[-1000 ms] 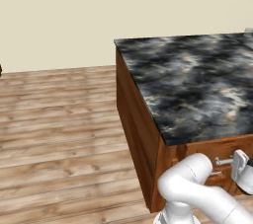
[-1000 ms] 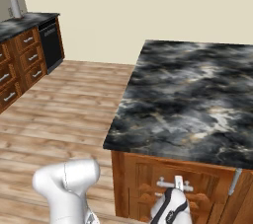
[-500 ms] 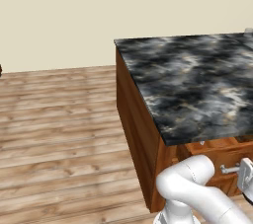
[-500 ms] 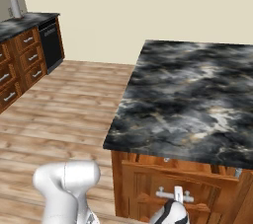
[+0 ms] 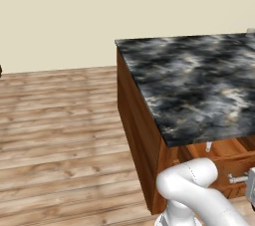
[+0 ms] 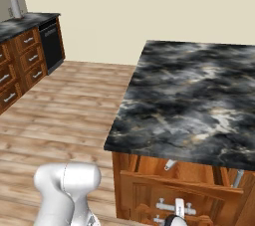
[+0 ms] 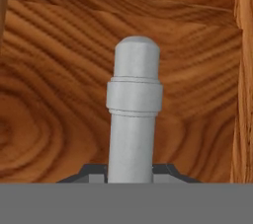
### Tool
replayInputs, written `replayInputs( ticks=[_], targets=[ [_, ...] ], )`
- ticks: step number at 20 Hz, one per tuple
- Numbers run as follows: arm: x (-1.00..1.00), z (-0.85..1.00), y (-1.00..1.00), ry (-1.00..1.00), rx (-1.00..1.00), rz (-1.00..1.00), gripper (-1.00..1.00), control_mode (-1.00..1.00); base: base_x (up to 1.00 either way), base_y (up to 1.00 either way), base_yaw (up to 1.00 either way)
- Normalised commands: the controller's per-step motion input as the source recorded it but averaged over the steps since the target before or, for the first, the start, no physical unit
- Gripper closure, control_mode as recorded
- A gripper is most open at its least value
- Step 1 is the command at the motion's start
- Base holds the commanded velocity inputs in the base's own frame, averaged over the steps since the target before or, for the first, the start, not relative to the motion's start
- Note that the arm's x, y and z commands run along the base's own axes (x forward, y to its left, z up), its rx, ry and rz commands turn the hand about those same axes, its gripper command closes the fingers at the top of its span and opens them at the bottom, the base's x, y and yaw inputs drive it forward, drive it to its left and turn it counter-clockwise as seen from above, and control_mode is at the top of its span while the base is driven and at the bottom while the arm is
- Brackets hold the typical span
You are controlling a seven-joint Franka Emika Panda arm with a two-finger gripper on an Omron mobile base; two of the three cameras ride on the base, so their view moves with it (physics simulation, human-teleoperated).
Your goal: Take the tongs from the drawer on the right and place them on the dining counter next to the tray containing the kebab skewer.
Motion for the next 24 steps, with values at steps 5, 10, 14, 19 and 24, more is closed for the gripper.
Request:
replayInputs(
  ticks=[5,10,14,19,24],
  targets=[
    [-0.36,0.0,0.0,0.0,0.0,-0.02,1.0,-1.0,0.0,0.0,0.0],
    [-0.16,0.0,0.0,0.0,0.0,-0.01,1.0,-1.0,0.0,0.0,0.0],
    [0.0,0.0,0.0,0.0,0.0,0.0,-1.0,-1.0,0.0,0.0,0.0],
    [-0.1,0.0,0.0,-0.02,0.0,0.0,-1.0,-1.0,0.0,0.0,0.0],
    [-0.31,0.0,0.0,-0.08,-0.01,0.0,-1.0,-1.0,0.0,0.0,0.0]
  ],
)
